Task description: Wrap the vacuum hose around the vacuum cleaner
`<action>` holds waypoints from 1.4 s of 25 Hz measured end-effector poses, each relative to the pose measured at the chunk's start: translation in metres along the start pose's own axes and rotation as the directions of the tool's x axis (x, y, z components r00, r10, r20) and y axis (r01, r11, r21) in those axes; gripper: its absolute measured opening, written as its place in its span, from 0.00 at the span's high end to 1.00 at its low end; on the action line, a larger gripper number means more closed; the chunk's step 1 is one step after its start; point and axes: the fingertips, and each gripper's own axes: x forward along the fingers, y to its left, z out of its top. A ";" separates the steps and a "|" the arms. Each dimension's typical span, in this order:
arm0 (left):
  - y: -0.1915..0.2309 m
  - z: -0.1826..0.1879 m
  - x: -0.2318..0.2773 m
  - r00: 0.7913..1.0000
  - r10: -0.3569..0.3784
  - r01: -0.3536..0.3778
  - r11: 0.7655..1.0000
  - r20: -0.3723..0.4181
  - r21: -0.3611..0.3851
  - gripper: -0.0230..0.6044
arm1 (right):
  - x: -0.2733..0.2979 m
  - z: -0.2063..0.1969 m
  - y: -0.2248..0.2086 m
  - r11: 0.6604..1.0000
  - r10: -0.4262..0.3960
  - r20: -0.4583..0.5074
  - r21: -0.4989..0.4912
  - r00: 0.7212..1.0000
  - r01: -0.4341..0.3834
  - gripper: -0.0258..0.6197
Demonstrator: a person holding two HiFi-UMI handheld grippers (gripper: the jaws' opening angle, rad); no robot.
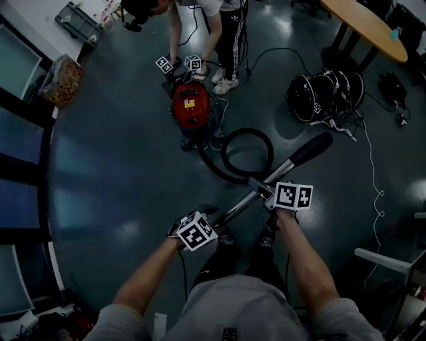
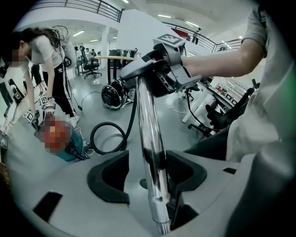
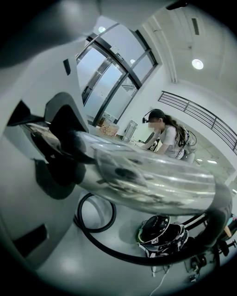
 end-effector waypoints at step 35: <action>0.063 0.312 0.012 0.933 0.329 -0.324 0.596 0.145 0.734 0.58 | -0.042 -0.006 -0.087 0.674 -0.176 -0.591 -0.655 0.787 -0.341 0.70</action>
